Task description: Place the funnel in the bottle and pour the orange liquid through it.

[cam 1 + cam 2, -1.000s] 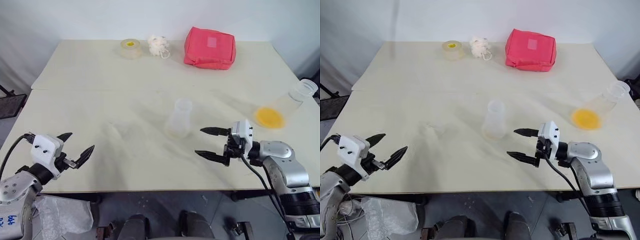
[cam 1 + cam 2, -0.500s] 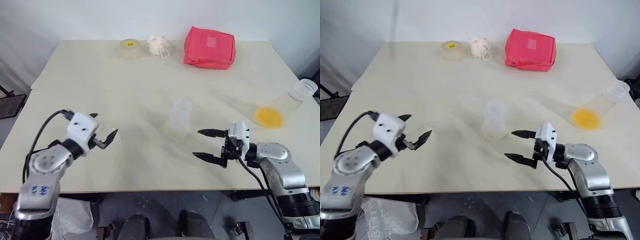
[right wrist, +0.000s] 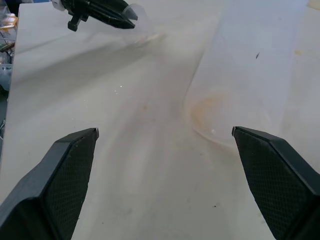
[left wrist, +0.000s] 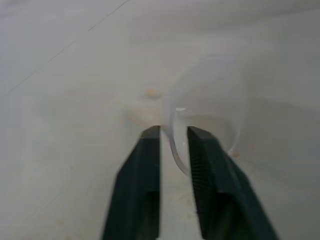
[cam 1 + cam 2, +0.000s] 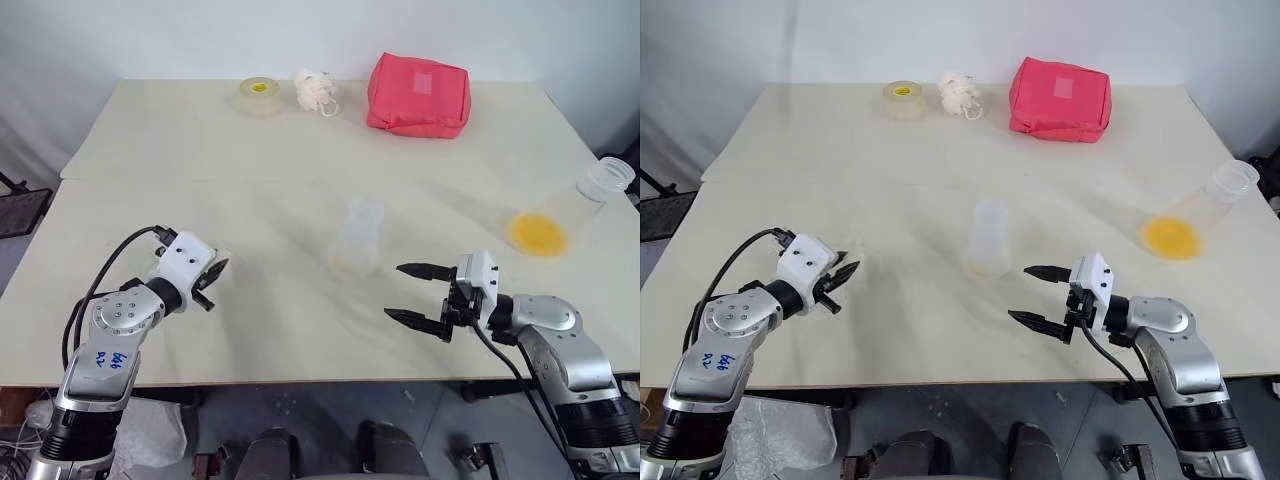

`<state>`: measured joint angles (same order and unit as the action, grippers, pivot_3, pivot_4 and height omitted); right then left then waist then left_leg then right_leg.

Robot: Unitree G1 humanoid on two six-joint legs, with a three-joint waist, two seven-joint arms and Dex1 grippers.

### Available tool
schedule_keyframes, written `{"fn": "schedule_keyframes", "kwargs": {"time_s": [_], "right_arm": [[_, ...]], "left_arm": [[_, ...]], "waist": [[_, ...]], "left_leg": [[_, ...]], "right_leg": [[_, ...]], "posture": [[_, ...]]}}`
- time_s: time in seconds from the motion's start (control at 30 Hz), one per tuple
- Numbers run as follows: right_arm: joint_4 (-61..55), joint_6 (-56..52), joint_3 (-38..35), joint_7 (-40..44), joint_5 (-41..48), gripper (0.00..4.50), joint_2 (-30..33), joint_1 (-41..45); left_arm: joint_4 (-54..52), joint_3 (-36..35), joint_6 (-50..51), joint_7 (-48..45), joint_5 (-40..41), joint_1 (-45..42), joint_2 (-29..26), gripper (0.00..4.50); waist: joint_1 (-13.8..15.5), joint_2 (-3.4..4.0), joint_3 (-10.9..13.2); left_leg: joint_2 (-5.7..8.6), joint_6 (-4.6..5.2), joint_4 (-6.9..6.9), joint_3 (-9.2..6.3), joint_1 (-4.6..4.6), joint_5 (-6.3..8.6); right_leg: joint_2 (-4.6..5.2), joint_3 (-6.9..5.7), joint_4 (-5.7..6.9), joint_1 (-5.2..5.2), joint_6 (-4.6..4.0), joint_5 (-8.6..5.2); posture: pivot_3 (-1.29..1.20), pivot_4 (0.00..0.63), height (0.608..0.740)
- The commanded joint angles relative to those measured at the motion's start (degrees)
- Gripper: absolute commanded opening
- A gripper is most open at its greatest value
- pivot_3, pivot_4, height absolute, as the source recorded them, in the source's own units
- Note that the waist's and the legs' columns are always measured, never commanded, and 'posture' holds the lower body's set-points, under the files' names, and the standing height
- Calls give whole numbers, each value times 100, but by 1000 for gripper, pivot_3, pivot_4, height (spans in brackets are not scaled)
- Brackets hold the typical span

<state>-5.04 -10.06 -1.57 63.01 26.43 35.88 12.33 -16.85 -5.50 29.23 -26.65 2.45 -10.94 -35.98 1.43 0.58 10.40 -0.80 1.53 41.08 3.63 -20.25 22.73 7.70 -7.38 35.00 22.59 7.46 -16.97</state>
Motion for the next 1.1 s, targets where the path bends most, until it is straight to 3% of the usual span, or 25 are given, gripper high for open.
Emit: {"fn": "schedule_keyframes", "kwargs": {"time_s": [0.03, 0.3, 0.6, 0.87, 1.1], "right_arm": [[-276, 45, -190, -33, 85, 4500, 60, -73], [-370, 40, -307, -37, 89, 4500, 108, -204], [-395, -2, -456, -36, 165, 4500, 225, -181], [-439, -46, -639, -5, 267, 4500, 342, -16], [-408, 11, -821, -48, 298, 4500, 443, 65]], "left_arm": [[-52, -201, -142, -138, 75, -5, -149, 54], [-185, -696, 54, -331, 404, 26, -320, 54], [-656, -1522, 969, -862, 2252, -710, -282, 54], [-520, -1393, 1888, -1028, 3291, -1936, -484, 54], [200, -804, 2416, -1214, 3534, -3135, -527, 54]], "waist": [[-9, 0, 0], [-5, 0, 0], [4, 0, 0], [1, -1, 1], [-9, -1, 1]], "left_leg": [[-1, 0, -1, 1, 0, 0], [-3, 0, 0, 2, 2, 0], [-4, 0, 6, -7, -3, 0], [2, 0, 2, -4, 0, 0], [18, 0, 3, -5, -1, 0]], "right_leg": [[-1, -1, 0, 0, 0, 0], [-1, 1, 0, 0, 0, 0], [0, -1, 1, -1, 0, 0], [-4, 0, 1, -1, 0, 0], [-8, -3, 0, -2, 0, 0]], "posture": [[0, 150, 740], [0, 150, 740], [0, 150, 740], [0, 150, 740], [0, 150, 740]]}}
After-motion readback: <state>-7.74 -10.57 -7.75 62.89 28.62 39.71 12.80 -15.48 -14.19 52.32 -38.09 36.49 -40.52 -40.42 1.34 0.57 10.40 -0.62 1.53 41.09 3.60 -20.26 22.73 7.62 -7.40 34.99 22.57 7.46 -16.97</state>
